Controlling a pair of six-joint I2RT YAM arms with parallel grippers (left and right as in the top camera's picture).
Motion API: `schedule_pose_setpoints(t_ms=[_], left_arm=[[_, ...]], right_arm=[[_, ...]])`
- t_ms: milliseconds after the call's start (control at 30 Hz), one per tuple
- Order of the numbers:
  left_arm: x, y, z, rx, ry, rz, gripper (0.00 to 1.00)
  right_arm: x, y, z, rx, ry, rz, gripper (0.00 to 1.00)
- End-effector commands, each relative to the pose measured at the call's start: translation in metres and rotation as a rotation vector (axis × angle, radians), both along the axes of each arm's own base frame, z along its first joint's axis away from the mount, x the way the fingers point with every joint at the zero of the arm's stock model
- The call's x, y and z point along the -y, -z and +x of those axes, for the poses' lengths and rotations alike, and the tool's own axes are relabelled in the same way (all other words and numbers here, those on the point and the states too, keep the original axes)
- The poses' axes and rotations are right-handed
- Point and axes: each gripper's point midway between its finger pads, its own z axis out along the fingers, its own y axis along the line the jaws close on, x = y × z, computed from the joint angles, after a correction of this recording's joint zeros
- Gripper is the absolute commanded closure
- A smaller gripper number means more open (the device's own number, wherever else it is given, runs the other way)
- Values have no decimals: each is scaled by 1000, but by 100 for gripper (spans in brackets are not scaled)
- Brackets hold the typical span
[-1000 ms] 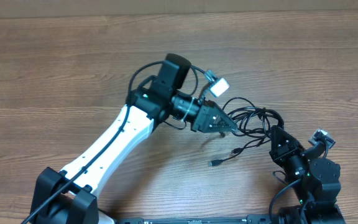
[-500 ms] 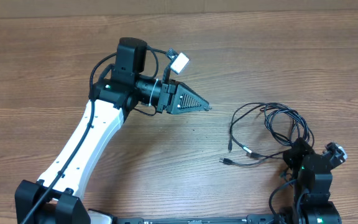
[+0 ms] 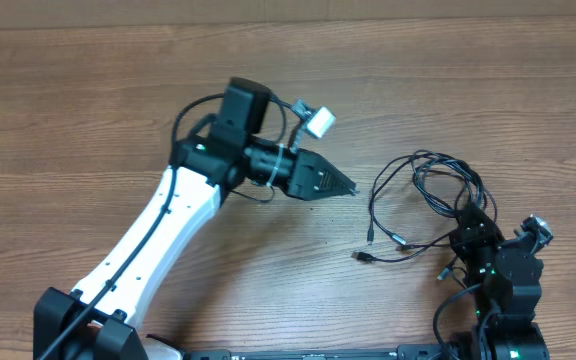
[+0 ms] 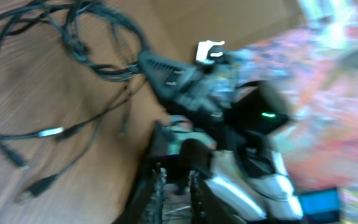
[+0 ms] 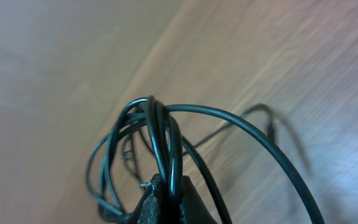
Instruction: Untangle cables
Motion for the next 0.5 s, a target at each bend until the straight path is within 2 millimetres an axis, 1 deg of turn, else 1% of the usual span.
schedule_pose_setpoints(t_ms=[0,67,100,200,300,367,467], left_arm=[[9,13,9,105,-84,134,73],[19,21,4,142,-88,182,61],[22,24,3,158,-93,205,57],[32,35,-2,209,-109,274,53],[39,43,-6,259,-125,333,47],[44,48,-10,297,-137,373,42],[48,51,-9,336,-160,408,41]], right_arm=[[-21,-19,4,67,-112,50,96],[-26,-24,5,91,-142,61,96],[-28,-26,6,97,-150,63,96],[-28,-27,6,100,-153,64,96],[-30,-28,6,104,-164,68,96],[-34,-32,7,120,-187,74,96],[-39,-36,7,138,-213,81,96]])
